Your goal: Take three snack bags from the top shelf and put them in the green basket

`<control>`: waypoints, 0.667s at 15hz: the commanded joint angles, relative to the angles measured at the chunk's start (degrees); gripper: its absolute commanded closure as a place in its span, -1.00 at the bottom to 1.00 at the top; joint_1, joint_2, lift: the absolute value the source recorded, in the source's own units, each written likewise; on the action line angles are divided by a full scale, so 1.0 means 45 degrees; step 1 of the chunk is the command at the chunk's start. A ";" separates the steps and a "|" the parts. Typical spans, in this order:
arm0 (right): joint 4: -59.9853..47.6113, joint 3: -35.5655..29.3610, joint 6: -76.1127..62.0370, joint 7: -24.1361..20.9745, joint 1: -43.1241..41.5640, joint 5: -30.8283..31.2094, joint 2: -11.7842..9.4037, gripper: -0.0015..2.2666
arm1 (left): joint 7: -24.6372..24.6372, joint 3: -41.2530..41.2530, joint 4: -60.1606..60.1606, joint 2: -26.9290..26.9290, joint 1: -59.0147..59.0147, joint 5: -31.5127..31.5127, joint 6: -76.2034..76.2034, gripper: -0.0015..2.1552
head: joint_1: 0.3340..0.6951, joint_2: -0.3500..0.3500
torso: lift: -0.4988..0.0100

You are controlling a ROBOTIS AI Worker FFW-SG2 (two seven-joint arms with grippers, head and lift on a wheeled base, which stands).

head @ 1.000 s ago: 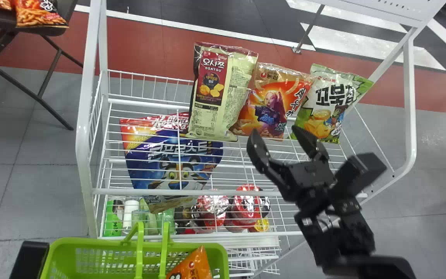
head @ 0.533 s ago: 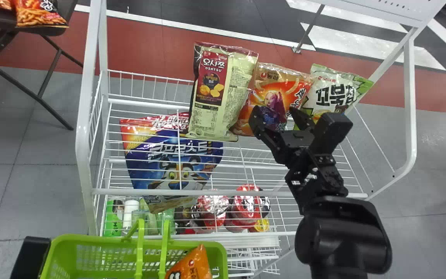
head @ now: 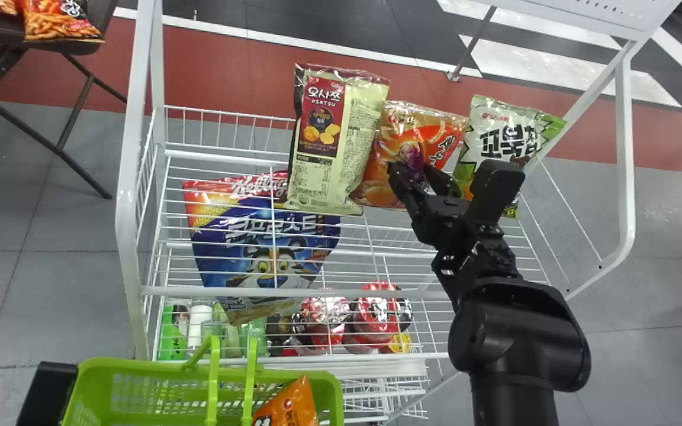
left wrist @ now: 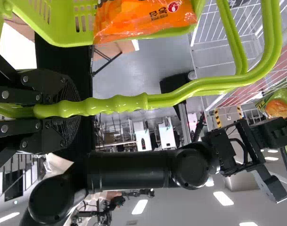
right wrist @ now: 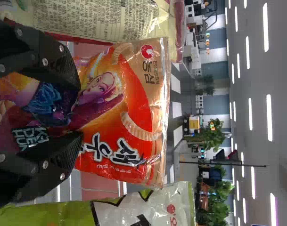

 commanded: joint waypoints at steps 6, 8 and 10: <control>-0.2709 -0.0288 0.0073 -0.0209 0.1886 -0.0565 0.0011 0.78 | -0.0040 -0.0063 -0.0068 0.0018 0.0099 -0.0003 0.0054 0.43 | 1.00 -1.00 | 0.85; -0.4037 -0.0601 0.0112 -0.0111 0.2746 -0.0995 0.0011 0.78 | -0.0021 -0.0121 -0.0107 0.0018 0.0138 -0.0081 0.0054 0.43 | 1.00 -1.00 | 0.85; -0.5697 -0.1226 0.0659 0.0045 0.3898 -0.2069 0.0011 0.78 | -0.0021 -0.0160 -0.0107 0.0018 0.0138 -0.0101 0.0054 0.43 | 1.00 -1.00 | 0.85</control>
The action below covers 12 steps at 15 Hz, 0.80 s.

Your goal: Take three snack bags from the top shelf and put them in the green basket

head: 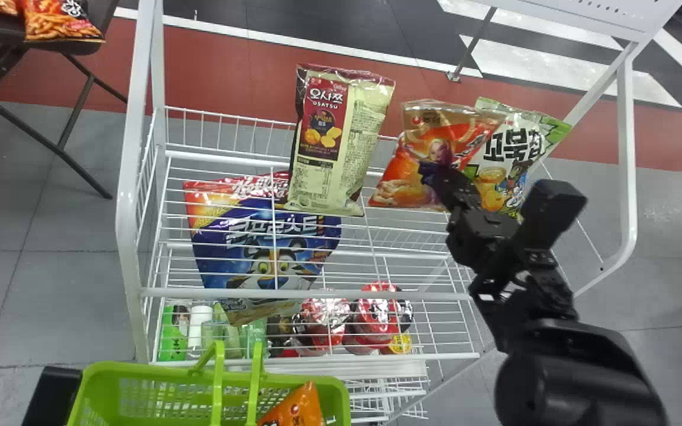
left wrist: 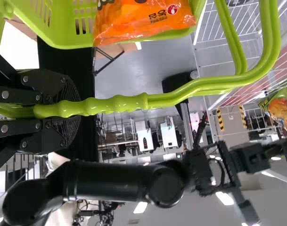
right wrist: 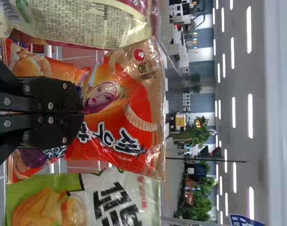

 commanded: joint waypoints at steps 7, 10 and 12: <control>-0.5819 -0.2904 0.5357 0.2475 0.4988 -0.4526 0.0011 0.78 | 0.0135 -0.0073 -0.0063 -0.0078 -0.0150 -0.0040 0.0054 0.43 | 1.00 -1.00 | 0.85; -0.5897 -0.3763 0.8717 0.4116 0.5125 -0.5327 0.0011 0.78 | 0.0311 -0.0171 -0.0161 -0.0059 -0.0150 -0.0040 0.0054 0.43 | 1.00 -1.00 | 0.85; -0.5897 -0.3997 1.1217 0.4917 0.5203 -0.5698 0.0011 0.78 | 0.0545 -0.0229 -0.0180 -0.0078 -0.0150 -0.0040 0.0054 0.43 | 1.00 -1.00 | 0.85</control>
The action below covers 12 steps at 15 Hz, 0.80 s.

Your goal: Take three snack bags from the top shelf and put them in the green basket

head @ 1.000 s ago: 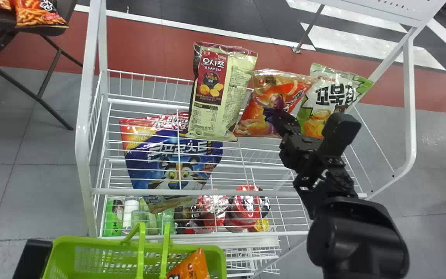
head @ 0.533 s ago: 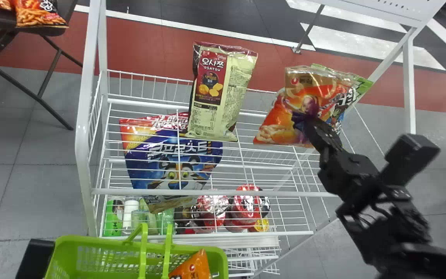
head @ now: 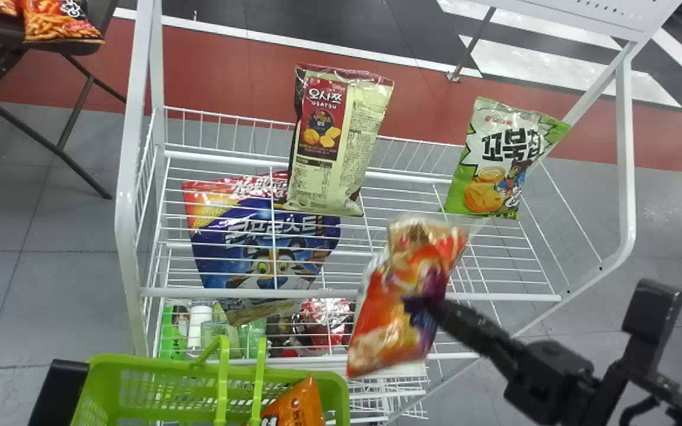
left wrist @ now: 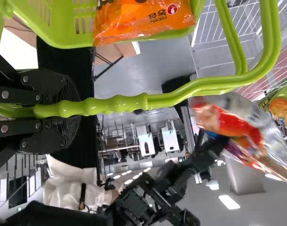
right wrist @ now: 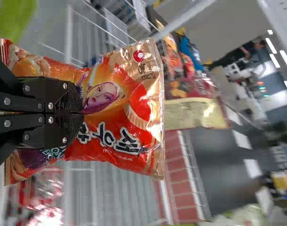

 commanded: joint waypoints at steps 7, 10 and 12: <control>0.1117 0.0844 0.5558 0.1660 0.0582 -0.0733 0.0011 0.78 | 0.0565 -0.0557 -0.0032 -0.0033 -0.0410 0.0000 0.0054 0.43 | 1.00 -1.00 | 0.85; 0.2269 0.1899 0.5480 0.1641 0.0270 -0.0635 0.0011 0.78 | 0.0604 -0.0576 -0.0306 0.0025 -0.0410 0.0039 0.0054 0.43 | 1.00 -1.00 | 0.85; 0.2562 0.2622 0.5402 0.1856 0.0231 -0.0518 0.0011 0.78 | 0.0604 -0.0576 -0.0481 0.0045 -0.0390 0.0059 0.0054 0.43 | 1.00 -1.00 | 0.85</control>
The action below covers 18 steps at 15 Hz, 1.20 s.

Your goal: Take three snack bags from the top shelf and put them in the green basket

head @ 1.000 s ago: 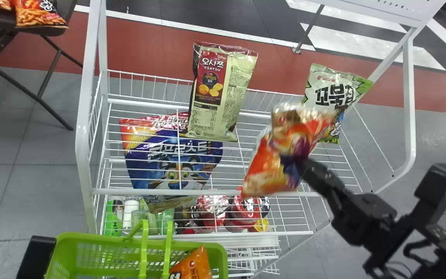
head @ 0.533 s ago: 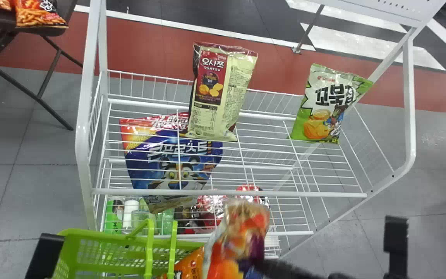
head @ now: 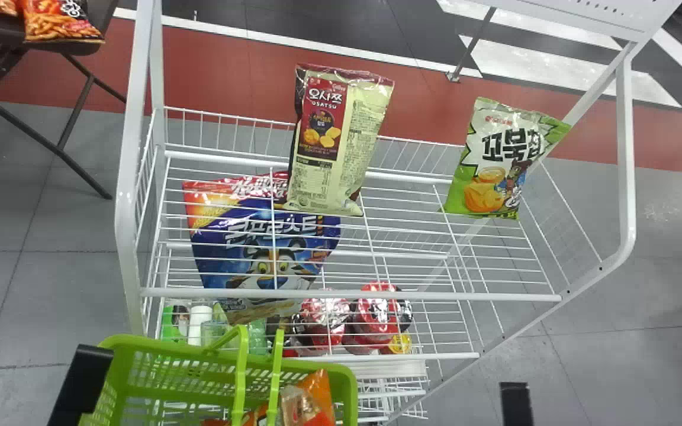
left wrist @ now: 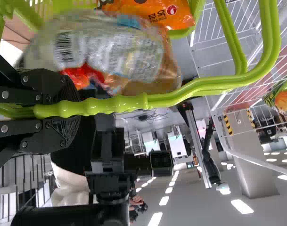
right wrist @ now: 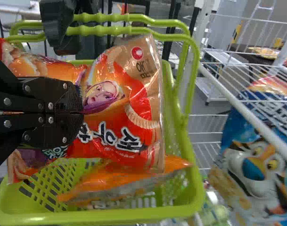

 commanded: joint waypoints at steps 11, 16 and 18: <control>0.0482 0.1582 -0.6722 -0.0005 -0.0121 0.2785 0.0012 -0.96 | 0.0018 -0.0192 -0.0434 0.0096 0.0213 -0.0015 0.0054 0.43 | 1.00 -1.00 | 0.85; 0.0599 0.0703 -1.3011 -0.0767 -0.0668 0.2824 0.0012 -0.96 | 0.0194 -0.0368 -0.0434 0.0096 0.0213 -0.0054 0.0054 0.43 | 1.00 -1.00 | 0.85; 0.1341 0.0137 -1.4222 -0.1451 -0.2035 0.3019 0.0012 -0.96 | 0.0194 -0.0387 -0.0395 0.0096 0.0272 -0.0074 0.0054 0.43 | 1.00 -1.00 | 0.85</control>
